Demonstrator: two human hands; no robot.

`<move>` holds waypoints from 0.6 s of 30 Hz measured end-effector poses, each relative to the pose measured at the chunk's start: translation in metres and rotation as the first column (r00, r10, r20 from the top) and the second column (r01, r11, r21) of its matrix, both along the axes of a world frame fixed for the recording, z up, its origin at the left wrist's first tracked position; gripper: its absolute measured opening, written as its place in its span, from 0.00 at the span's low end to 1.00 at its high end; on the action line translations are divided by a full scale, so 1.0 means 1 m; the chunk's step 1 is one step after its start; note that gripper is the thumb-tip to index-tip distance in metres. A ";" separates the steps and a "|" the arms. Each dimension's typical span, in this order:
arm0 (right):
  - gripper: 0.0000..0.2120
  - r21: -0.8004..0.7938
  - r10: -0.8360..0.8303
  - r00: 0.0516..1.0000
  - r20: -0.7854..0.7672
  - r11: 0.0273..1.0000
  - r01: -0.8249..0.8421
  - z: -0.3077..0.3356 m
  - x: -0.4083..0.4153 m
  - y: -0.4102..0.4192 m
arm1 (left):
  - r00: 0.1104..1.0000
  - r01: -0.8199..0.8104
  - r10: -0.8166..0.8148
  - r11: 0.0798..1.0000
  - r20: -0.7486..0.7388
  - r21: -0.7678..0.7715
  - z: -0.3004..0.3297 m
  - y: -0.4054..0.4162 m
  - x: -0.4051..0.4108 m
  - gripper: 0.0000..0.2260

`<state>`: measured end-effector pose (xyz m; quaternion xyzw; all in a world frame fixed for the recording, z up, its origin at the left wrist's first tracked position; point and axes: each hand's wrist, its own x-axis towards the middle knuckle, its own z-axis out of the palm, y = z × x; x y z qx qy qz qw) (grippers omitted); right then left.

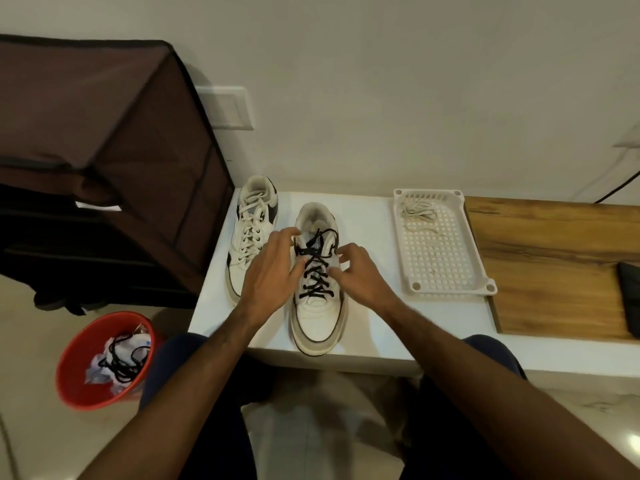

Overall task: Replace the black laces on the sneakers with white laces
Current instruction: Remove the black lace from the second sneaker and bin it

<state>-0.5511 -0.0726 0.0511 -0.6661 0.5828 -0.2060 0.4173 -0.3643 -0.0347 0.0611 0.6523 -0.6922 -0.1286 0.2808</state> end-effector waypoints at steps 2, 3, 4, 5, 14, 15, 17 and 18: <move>0.17 -0.017 -0.082 0.994 0.072 0.996 0.083 0.008 -0.002 -0.013 | 0.991 0.058 -0.048 0.995 0.124 -0.079 0.001 -0.010 0.001 0.13; 0.16 -0.020 -0.117 0.986 0.122 0.993 0.121 0.012 -0.001 -0.018 | 0.986 0.084 -0.067 0.990 0.153 -0.111 0.000 -0.014 0.002 0.10; 0.15 -0.027 -0.135 0.977 0.166 0.990 0.141 0.014 0.001 -0.023 | 0.988 0.104 -0.086 0.985 0.131 -0.139 -0.002 -0.016 0.002 0.08; 0.13 -0.041 -0.133 0.971 0.199 0.989 0.144 0.012 0.003 -0.028 | 0.994 0.101 -0.095 0.983 0.047 -0.154 -0.006 -0.018 0.002 0.05; 0.04 -0.079 0.054 0.972 0.227 0.996 -0.037 0.008 0.003 -0.053 | 0.551 0.030 -0.023 1.000 -0.834 -0.008 0.000 -0.033 0.003 0.07; 0.03 -0.060 0.067 0.972 0.226 0.997 -0.054 0.009 0.002 -0.057 | 0.513 0.010 -0.039 0.999 -0.858 -0.040 0.005 -0.035 0.005 0.06; 0.02 -0.050 0.071 0.976 0.206 0.997 -0.062 0.010 0.000 -0.062 | 0.415 -0.057 -0.093 0.990 -0.905 -0.128 0.022 -0.037 0.012 0.05; 0.02 -0.049 0.052 0.977 0.205 0.998 -0.043 0.010 -0.001 -0.063 | 0.368 -0.097 -0.132 0.979 -0.920 -0.179 0.032 -0.038 0.016 0.05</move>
